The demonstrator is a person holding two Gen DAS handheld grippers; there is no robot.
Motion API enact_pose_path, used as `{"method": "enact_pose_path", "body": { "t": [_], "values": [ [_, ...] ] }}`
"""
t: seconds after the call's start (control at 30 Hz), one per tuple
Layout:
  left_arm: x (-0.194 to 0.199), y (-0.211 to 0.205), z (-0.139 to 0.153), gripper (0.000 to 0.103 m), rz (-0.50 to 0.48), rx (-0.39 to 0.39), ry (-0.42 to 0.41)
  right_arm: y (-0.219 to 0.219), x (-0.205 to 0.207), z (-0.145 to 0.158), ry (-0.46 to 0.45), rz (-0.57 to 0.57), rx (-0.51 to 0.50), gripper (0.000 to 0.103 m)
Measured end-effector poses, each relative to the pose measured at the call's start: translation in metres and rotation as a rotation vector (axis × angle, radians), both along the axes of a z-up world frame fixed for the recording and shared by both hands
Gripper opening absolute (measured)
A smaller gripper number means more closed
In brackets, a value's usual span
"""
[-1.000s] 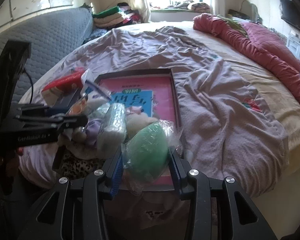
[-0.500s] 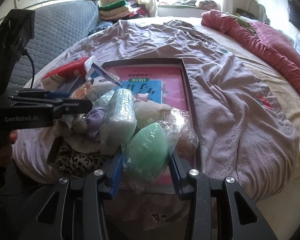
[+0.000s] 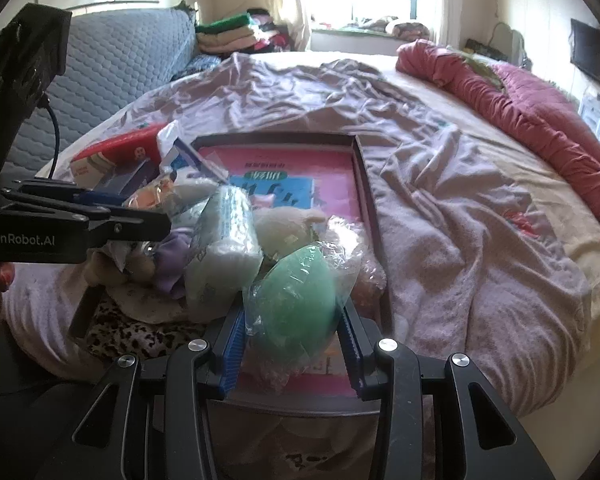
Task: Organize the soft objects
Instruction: 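Lower the packet and green ball into the tray and open both tools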
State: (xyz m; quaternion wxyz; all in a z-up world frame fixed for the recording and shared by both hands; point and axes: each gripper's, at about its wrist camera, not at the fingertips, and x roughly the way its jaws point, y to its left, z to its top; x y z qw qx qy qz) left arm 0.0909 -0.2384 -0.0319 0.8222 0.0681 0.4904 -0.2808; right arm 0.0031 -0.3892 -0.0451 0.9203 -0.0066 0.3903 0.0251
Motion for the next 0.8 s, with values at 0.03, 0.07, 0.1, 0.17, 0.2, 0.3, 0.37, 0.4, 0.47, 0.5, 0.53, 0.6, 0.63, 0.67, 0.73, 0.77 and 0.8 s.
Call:
{"method": "enact_pose_path", "body": {
  "t": [0.03, 0.07, 0.1, 0.17, 0.2, 0.3, 0.37, 0.4, 0.47, 0.5, 0.53, 0.6, 0.63, 0.67, 0.73, 0.77, 0.8],
  "values": [
    [-0.0001, 0.0, 0.0001, 0.043, 0.001, -0.002, 0.002, -0.0008, 0.0, -0.0005, 0.003, -0.003, 0.003, 0.044],
    [-0.0002, -0.0003, -0.0001, 0.043, 0.0, -0.001, 0.004, -0.002, 0.0003, -0.0017, 0.006, -0.008, 0.003, 0.044],
    [-0.0005, -0.0005, 0.0002, 0.043, 0.0, 0.0, 0.005, -0.0024, 0.0, -0.0027, 0.009, -0.01, 0.002, 0.044],
    [-0.0005, -0.0009, 0.0003, 0.043, -0.001, 0.001, 0.006, -0.0033, -0.001, -0.0043, 0.01, -0.015, 0.001, 0.044],
    [-0.0008, -0.0009, 0.0004, 0.044, -0.001, 0.0, 0.006, -0.0034, -0.0014, -0.005, 0.012, -0.017, 0.004, 0.044],
    [0.0, -0.0001, -0.0005, 0.044, 0.001, -0.006, 0.013, -0.0041, -0.0015, -0.005, 0.015, -0.016, 0.013, 0.045],
    [0.0004, 0.0014, -0.0008, 0.044, 0.007, -0.017, 0.023, -0.0046, -0.0017, -0.005, 0.016, -0.015, 0.019, 0.045],
    [0.0011, 0.0022, -0.0007, 0.044, 0.009, -0.025, 0.027, -0.0046, -0.002, -0.0052, 0.016, -0.015, 0.02, 0.045],
    [0.001, 0.0031, -0.0001, 0.044, 0.008, -0.037, 0.031, -0.0047, -0.0022, -0.0054, 0.019, -0.016, 0.023, 0.045],
    [0.0007, 0.003, 0.0002, 0.044, 0.006, -0.039, 0.031, -0.0045, -0.0025, -0.0055, 0.02, -0.017, 0.023, 0.045],
    [0.0004, 0.0027, 0.0007, 0.044, 0.006, -0.039, 0.03, -0.0043, -0.0027, -0.0055, 0.022, -0.019, 0.022, 0.045],
    [-0.0002, 0.0014, 0.0011, 0.044, 0.0, -0.037, 0.028, -0.0037, -0.003, -0.0036, 0.017, -0.016, 0.019, 0.045],
    [-0.0007, 0.001, 0.0014, 0.044, -0.003, -0.036, 0.026, -0.0029, -0.0029, -0.003, 0.012, -0.014, 0.014, 0.046],
    [-0.0013, 0.0009, 0.0015, 0.045, -0.005, -0.035, 0.023, -0.0025, -0.0031, -0.0032, 0.013, -0.01, 0.013, 0.047],
    [-0.0017, 0.0008, 0.0011, 0.046, -0.006, -0.035, 0.025, -0.0026, -0.0029, -0.0047, 0.021, -0.013, 0.012, 0.051],
    [-0.0014, 0.0011, 0.001, 0.048, -0.007, -0.038, 0.028, -0.0026, -0.0029, -0.0056, 0.024, -0.015, 0.012, 0.051],
    [-0.0008, 0.0013, 0.0003, 0.048, -0.007, -0.039, 0.034, -0.0027, -0.0029, -0.0064, 0.027, -0.014, 0.014, 0.052]
  ]
}}
